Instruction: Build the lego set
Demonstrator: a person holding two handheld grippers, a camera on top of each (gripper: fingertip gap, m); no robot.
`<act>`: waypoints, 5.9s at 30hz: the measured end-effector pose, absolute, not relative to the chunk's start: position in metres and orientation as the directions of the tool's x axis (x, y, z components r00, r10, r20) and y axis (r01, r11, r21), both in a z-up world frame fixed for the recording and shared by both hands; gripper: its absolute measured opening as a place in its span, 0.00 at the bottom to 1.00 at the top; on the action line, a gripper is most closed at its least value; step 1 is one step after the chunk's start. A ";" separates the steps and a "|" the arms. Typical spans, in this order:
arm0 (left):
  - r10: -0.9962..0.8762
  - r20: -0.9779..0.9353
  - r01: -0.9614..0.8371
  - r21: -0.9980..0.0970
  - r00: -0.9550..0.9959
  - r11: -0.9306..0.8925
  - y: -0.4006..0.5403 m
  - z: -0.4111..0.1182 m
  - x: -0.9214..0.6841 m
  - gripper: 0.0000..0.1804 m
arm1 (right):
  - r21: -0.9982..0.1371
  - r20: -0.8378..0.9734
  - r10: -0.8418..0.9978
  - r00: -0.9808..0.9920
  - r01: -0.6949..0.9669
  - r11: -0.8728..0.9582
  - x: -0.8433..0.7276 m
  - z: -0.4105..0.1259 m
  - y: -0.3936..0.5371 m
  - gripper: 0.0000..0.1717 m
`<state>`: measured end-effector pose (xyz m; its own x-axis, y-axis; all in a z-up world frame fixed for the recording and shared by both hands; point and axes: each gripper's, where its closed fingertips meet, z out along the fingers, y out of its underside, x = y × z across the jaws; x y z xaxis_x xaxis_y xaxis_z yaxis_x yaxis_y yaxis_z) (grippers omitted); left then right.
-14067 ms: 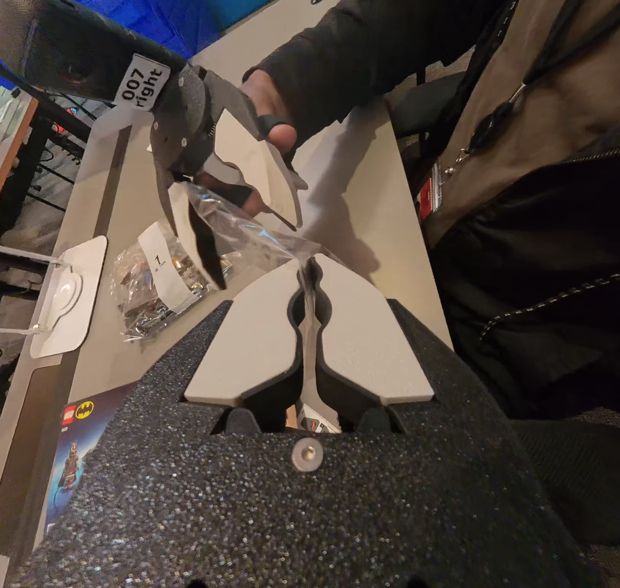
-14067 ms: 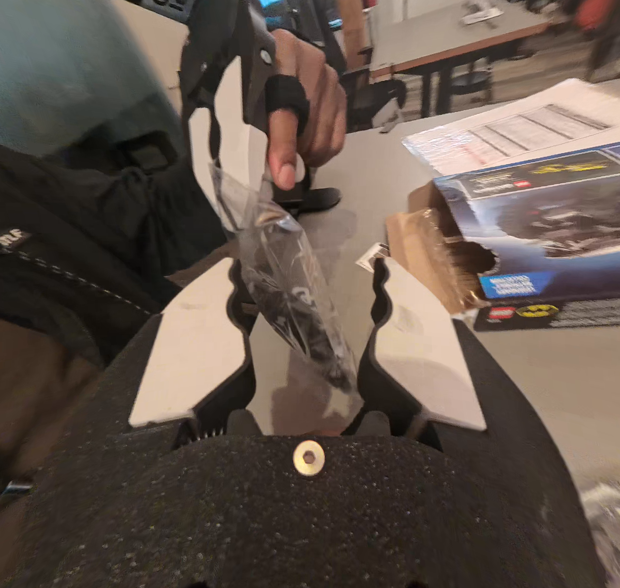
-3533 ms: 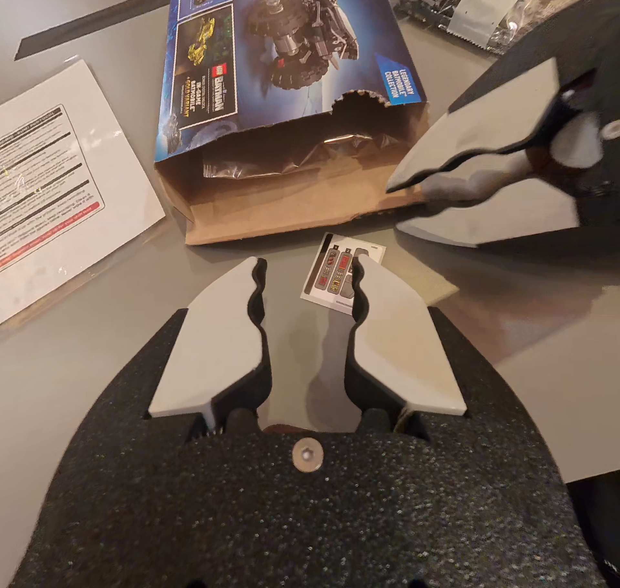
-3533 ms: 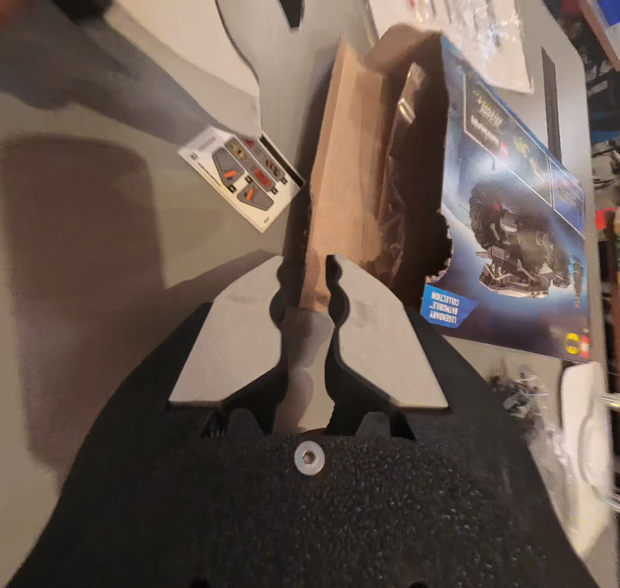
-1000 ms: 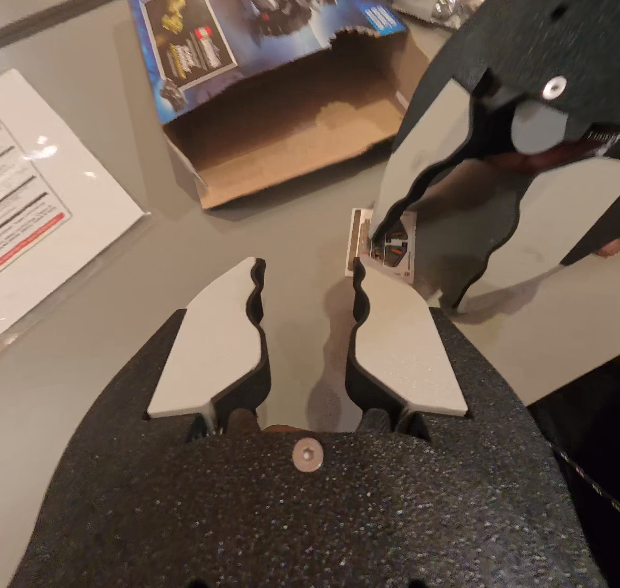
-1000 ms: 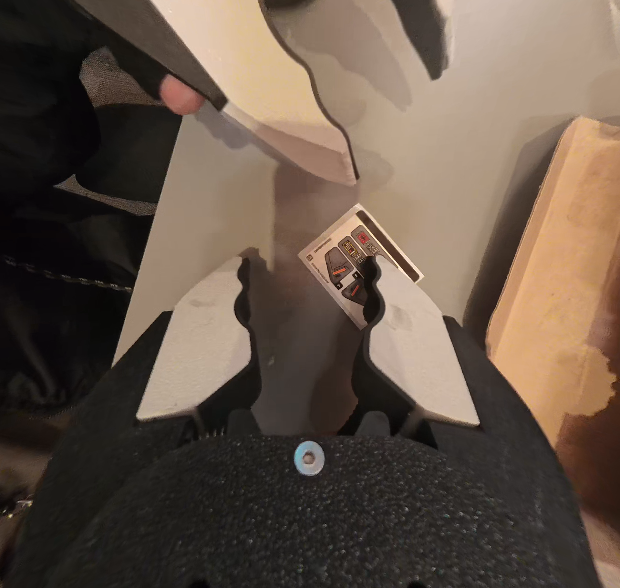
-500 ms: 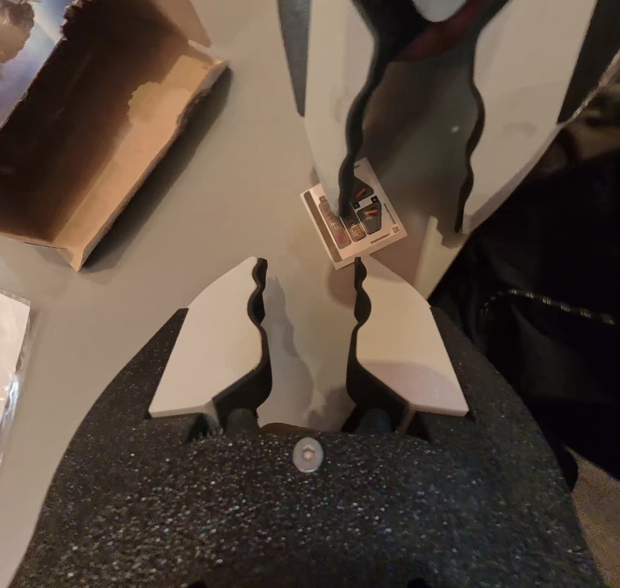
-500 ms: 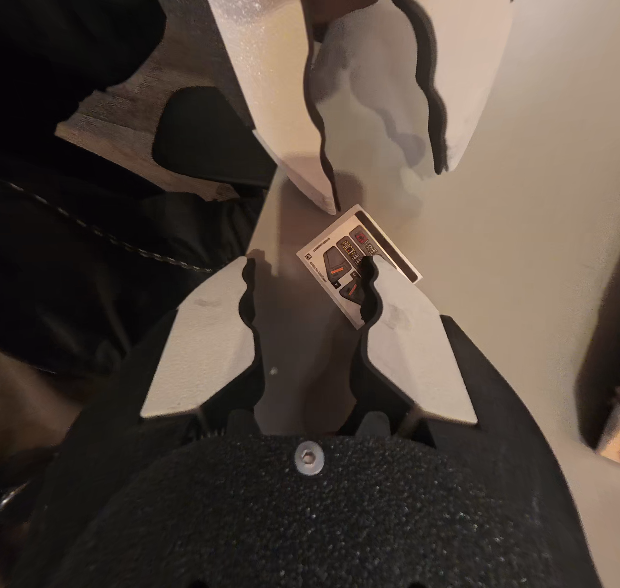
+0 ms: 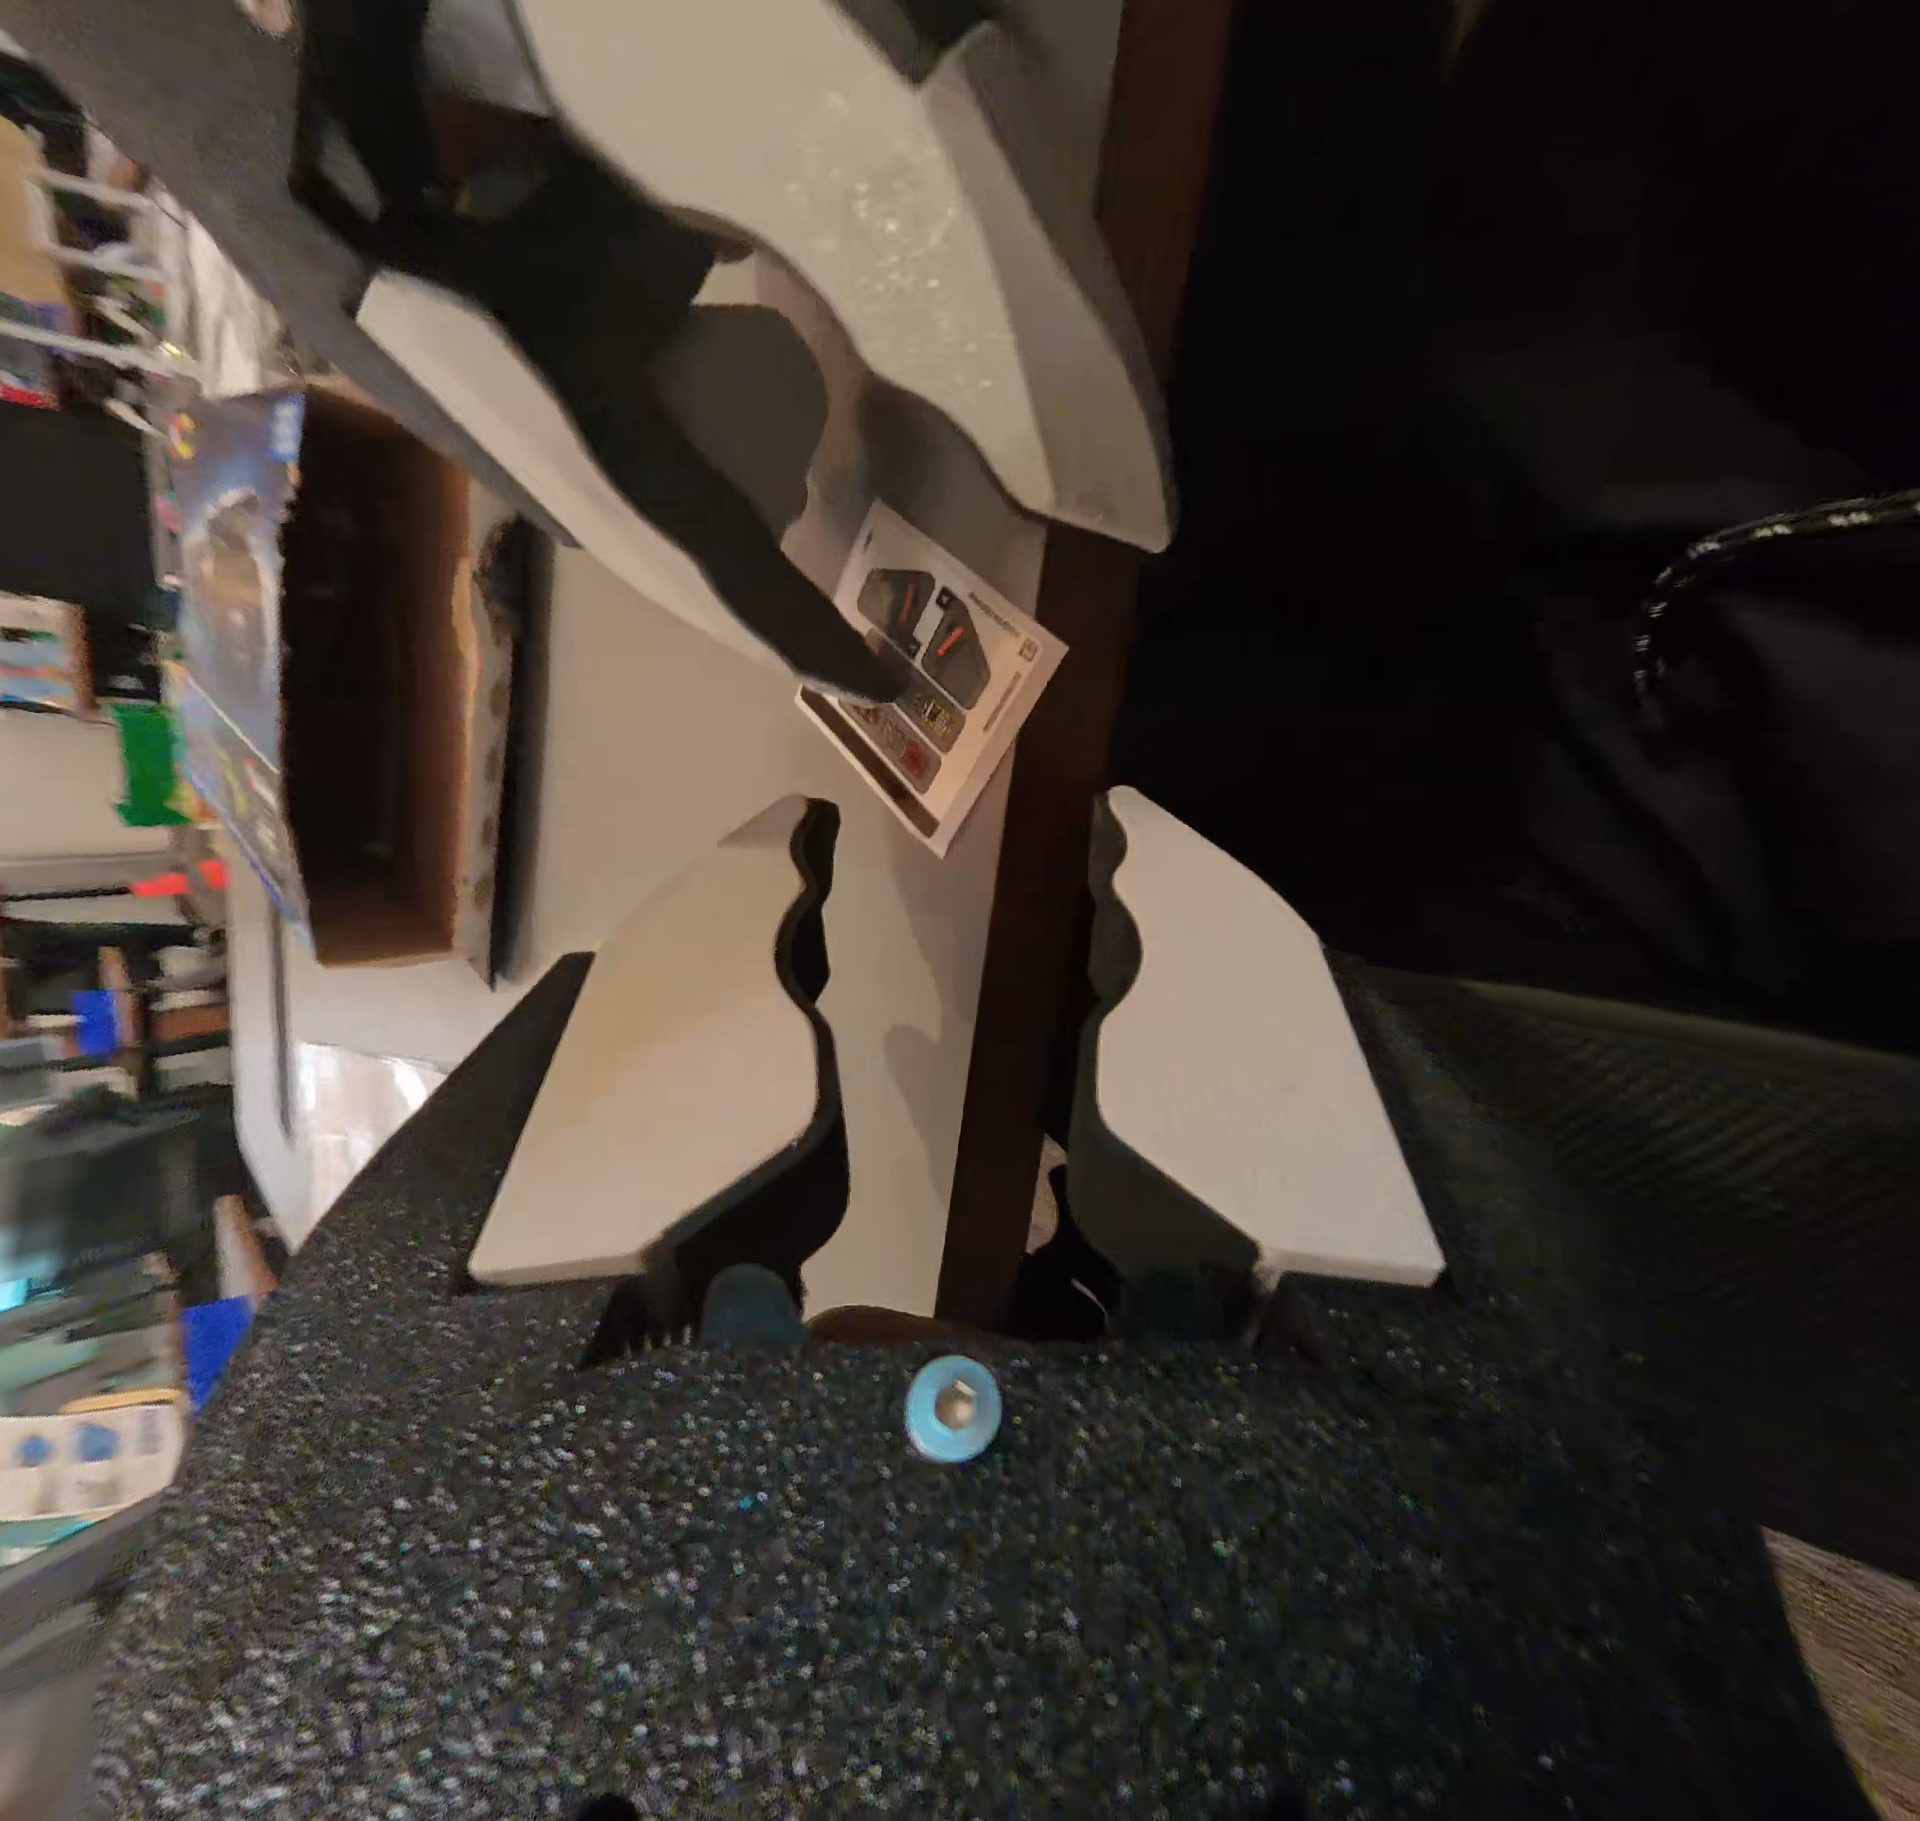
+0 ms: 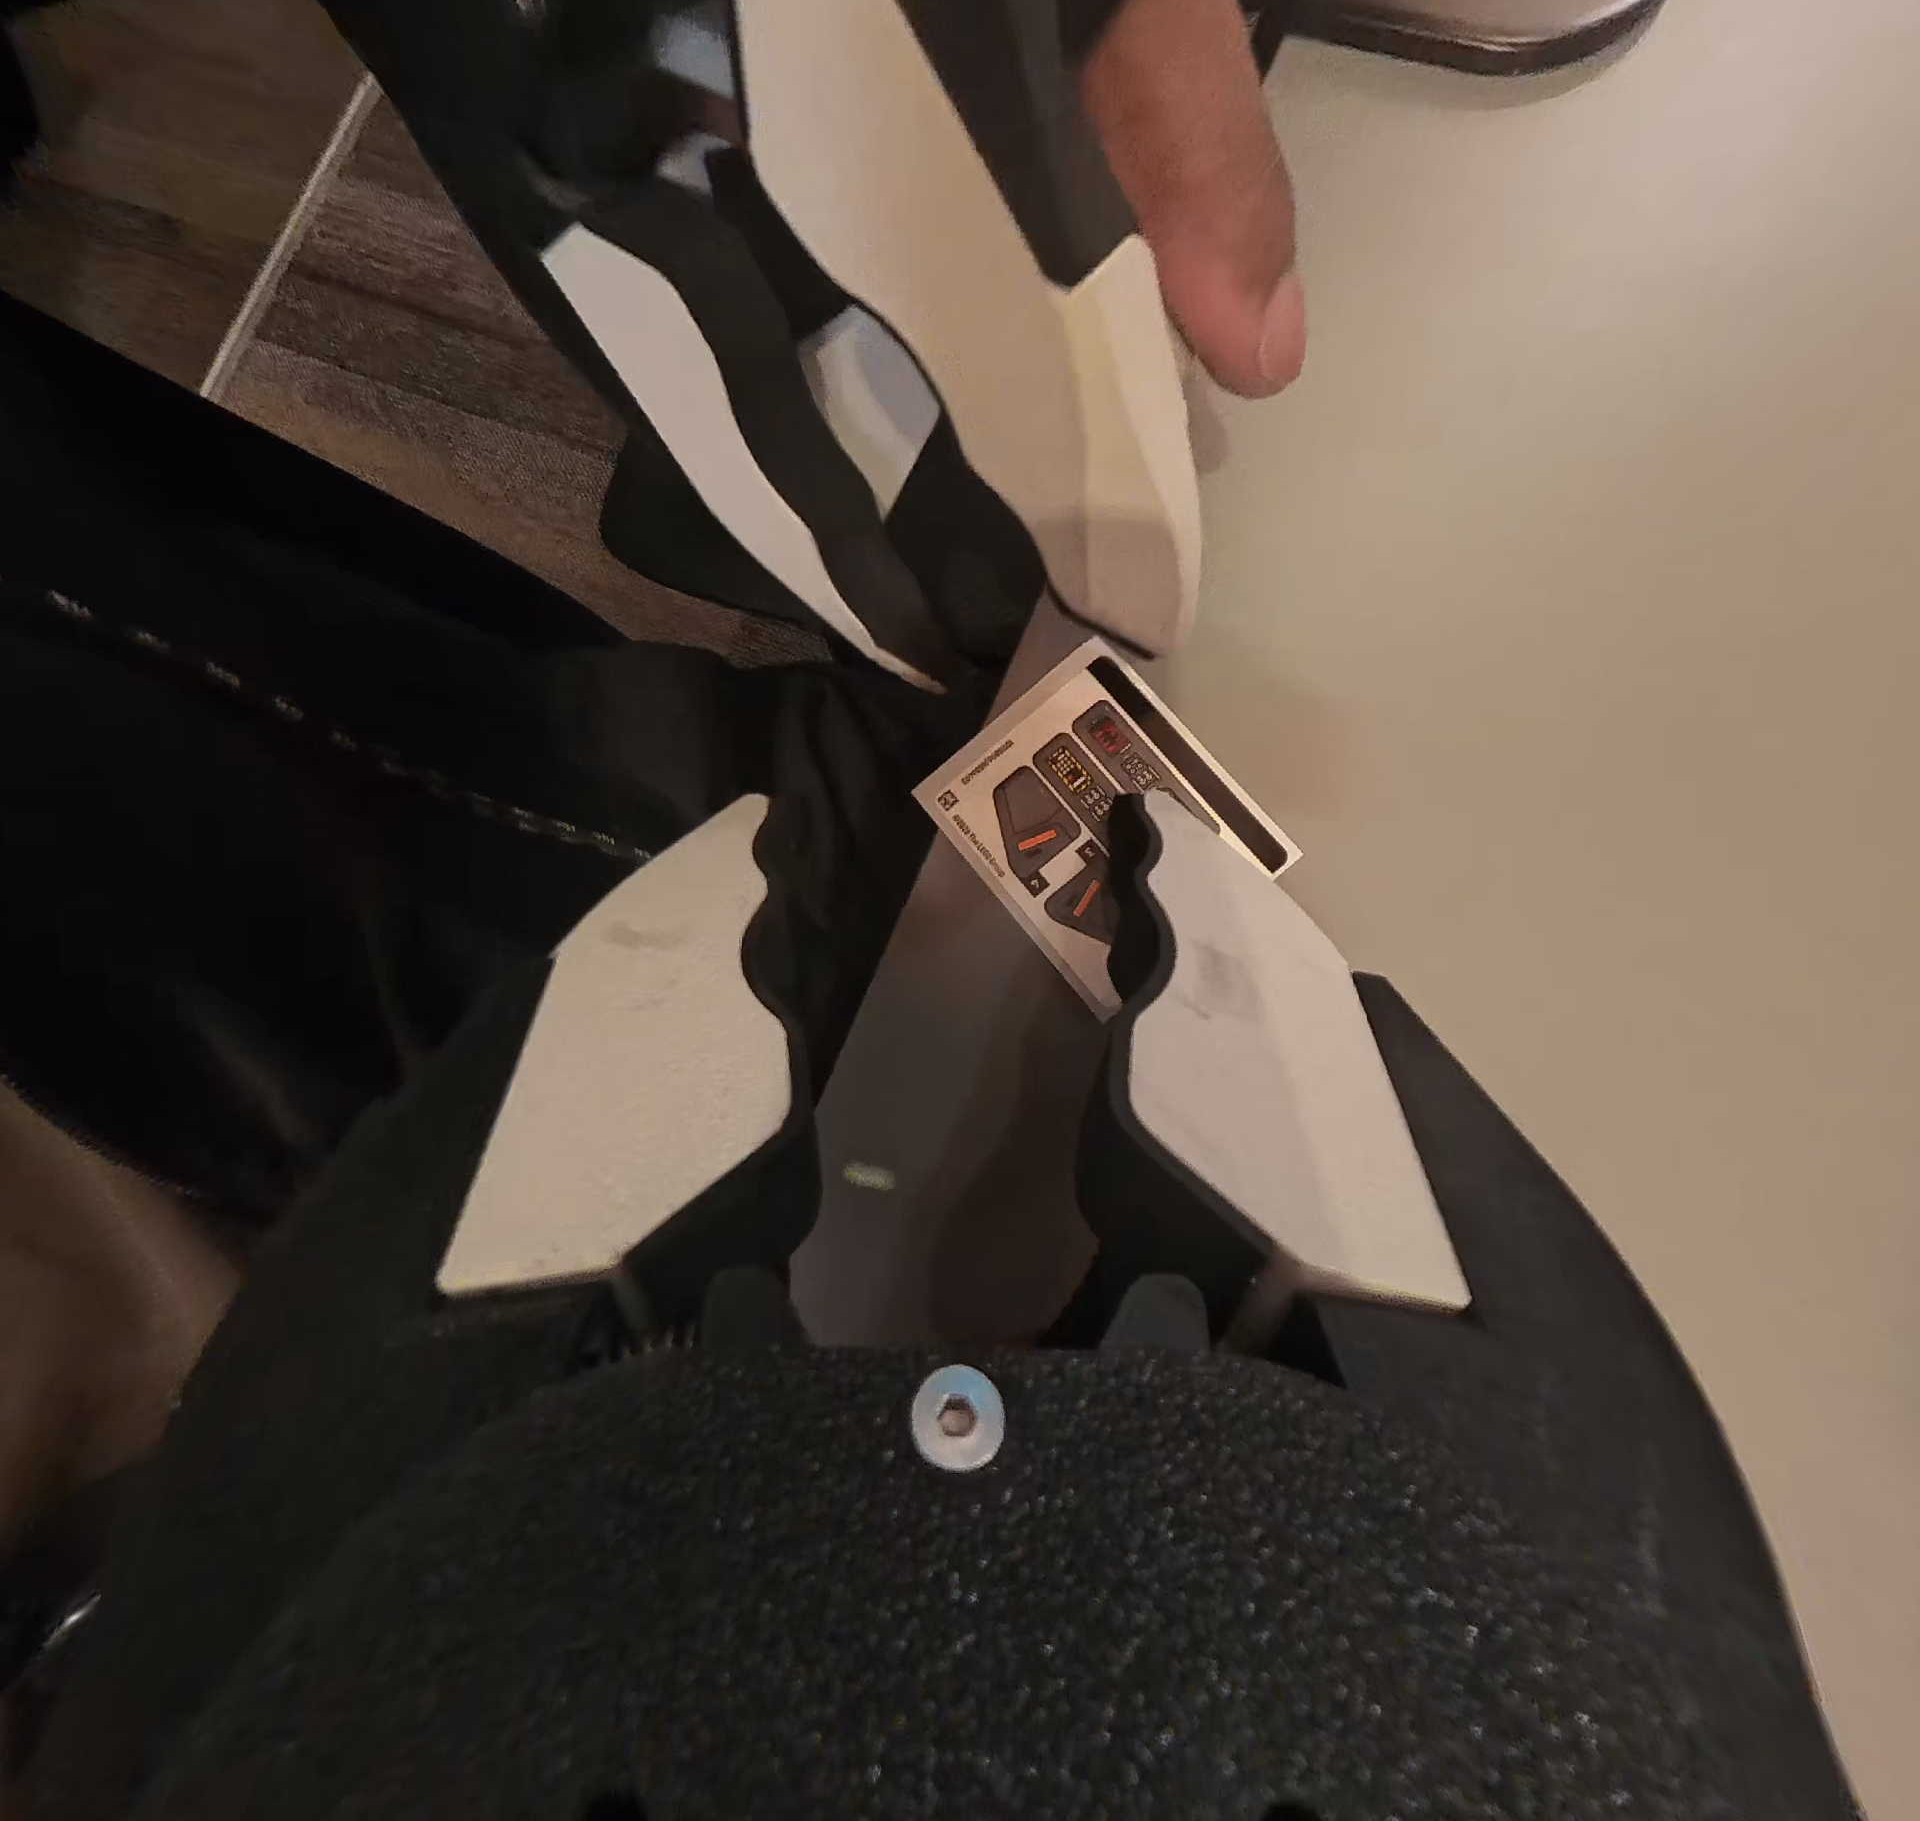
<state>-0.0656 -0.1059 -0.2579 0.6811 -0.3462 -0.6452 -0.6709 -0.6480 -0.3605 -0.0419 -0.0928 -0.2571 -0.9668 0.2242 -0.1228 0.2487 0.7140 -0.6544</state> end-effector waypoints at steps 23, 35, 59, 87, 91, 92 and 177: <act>-0.372 -0.837 -0.857 -0.201 0.402 -0.475 -0.088 -0.256 -0.046 0.01 | -0.709 -0.131 0.268 -0.954 0.279 0.647 -0.045 -0.248 -0.053 0.33; -0.198 -0.930 -0.839 -0.171 0.311 -0.516 -0.082 -0.215 -0.074 0.00 | -0.712 -0.118 0.285 -0.951 0.281 0.643 -0.047 -0.248 -0.047 0.33; -0.174 -0.863 -0.560 -0.143 0.475 -0.816 -0.009 -0.217 -0.278 0.02 | -0.760 -0.154 0.397 -0.905 0.365 0.538 -0.059 -0.236 -0.005 0.32; 0.232 -0.635 0.022 -0.320 0.737 -0.947 -0.029 -0.231 -0.337 0.41 | -0.762 -0.153 0.395 -0.906 0.363 0.536 -0.052 -0.237 -0.002 0.32; 0.314 -0.602 0.083 -0.379 0.735 -0.922 -0.029 -0.232 -0.337 0.40 | -0.766 -0.155 0.399 -0.904 0.365 0.529 -0.052 -0.236 -0.001 0.33; 0.339 -0.570 0.097 -0.412 0.748 -0.906 -0.028 -0.232 -0.335 0.40 | -0.767 -0.153 0.401 -0.903 0.365 0.528 -0.052 -0.236 0.000 0.33; 0.512 -0.171 0.207 -0.774 0.842 -0.599 -0.012 -0.227 -0.239 0.33 | -0.794 0.120 0.844 -0.523 0.460 0.399 -0.083 -0.196 0.219 0.21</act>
